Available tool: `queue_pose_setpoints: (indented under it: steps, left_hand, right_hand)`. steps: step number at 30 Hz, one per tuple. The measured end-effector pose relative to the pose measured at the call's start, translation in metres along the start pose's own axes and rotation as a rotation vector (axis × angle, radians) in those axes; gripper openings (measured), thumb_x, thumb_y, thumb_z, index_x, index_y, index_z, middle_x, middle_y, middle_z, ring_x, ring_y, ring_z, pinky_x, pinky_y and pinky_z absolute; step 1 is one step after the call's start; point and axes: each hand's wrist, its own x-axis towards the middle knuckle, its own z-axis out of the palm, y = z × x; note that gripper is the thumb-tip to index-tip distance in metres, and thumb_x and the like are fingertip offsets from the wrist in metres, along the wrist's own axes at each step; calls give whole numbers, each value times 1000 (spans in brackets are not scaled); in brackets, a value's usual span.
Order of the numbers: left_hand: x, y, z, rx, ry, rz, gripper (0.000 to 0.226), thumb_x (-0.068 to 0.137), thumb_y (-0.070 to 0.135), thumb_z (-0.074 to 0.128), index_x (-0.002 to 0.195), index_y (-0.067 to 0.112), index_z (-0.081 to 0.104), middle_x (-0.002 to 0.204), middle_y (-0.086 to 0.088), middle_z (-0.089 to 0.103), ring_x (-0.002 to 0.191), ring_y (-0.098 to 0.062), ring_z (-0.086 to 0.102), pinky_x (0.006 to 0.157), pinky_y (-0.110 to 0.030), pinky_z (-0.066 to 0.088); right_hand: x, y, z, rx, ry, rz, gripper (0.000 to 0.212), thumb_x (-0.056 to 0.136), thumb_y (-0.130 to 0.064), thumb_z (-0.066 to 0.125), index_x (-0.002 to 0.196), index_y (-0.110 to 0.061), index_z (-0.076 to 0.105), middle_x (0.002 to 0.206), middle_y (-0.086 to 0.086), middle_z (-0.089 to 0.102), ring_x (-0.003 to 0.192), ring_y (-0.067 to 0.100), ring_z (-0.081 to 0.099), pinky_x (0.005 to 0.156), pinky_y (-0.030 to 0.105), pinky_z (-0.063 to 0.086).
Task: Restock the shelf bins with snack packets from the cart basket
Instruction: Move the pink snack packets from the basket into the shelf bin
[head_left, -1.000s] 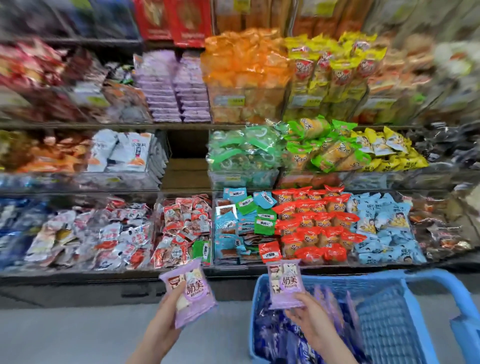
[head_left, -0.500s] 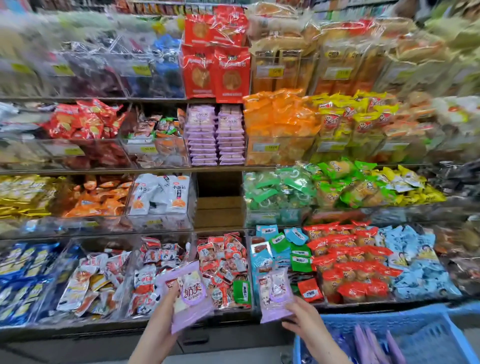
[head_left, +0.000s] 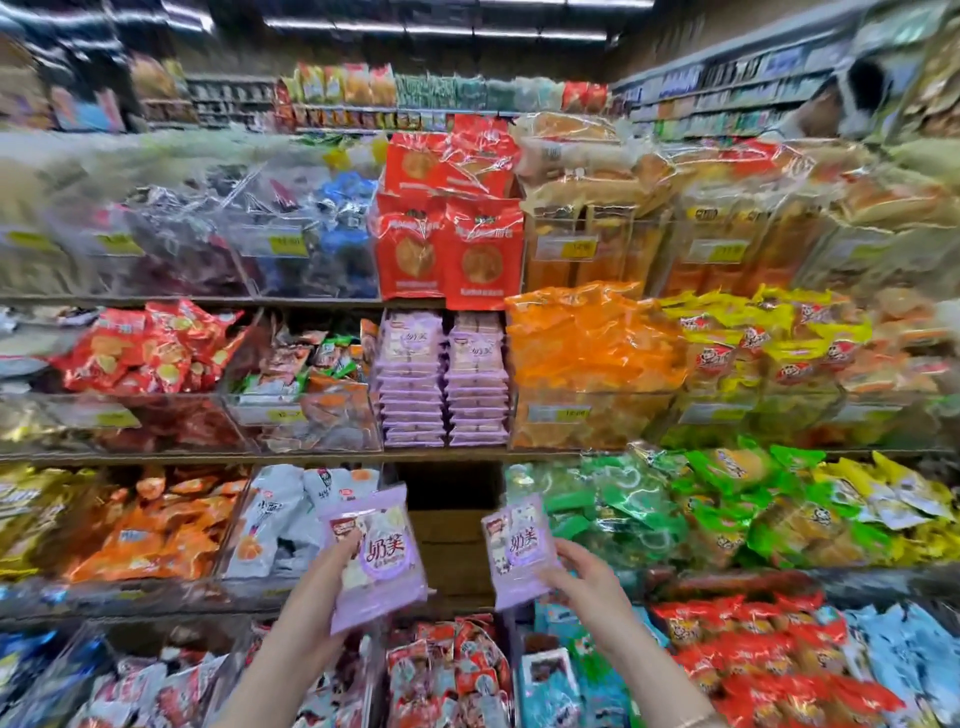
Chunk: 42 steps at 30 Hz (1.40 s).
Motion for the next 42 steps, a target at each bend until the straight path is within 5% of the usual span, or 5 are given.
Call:
queue_pose_setpoints:
  steps: [10,20,24,30,42]
  left_hand:
    - [57,62,10,-19,37,90,37,89,33,54,118,12,59,115,-19,68,105,-37,65,92,-50,53]
    - [101,114,7,-6,-40,55,49,89,35,55,133,13,51,115,-17,68,99,-37,68,59,-36,59]
    - [117,121,-2,20,-39,19,49,91,36,55,135,16,50,127,-17,61,114,-38,59,52,-30,56]
    - [137,128,-12,84,-104,-29,73,85,41,60,149,22,30,149,-12,40,132,-36,43,109,-54,35]
    - [142,131,-17,134,-120,-20,85,72,46,68,147,24,34,128,-10,62,113,-33,62,85,-45,55]
  right_hand:
    - [116,-137,27,-19,57,-265,38,91,-16,59,128,-17,49,116,3,63,100,19,64,82,33,54]
    - [186,-200,91,-14,478,-250,7,97,-18,41,103,-18,37,93,3,53,68,14,52,52,29,38]
    - [192,-194,103,-34,573,-301,10,98,-18,41,108,-19,39,106,10,57,80,20,56,62,31,43]
    - [197,-171,101,-518,626,-357,40,97,-16,44,137,-15,39,145,12,32,125,29,43,96,36,43]
    - [148,-153,126,-791,471,-578,46,97,-38,43,138,-19,38,147,-2,33,138,16,29,111,31,32]
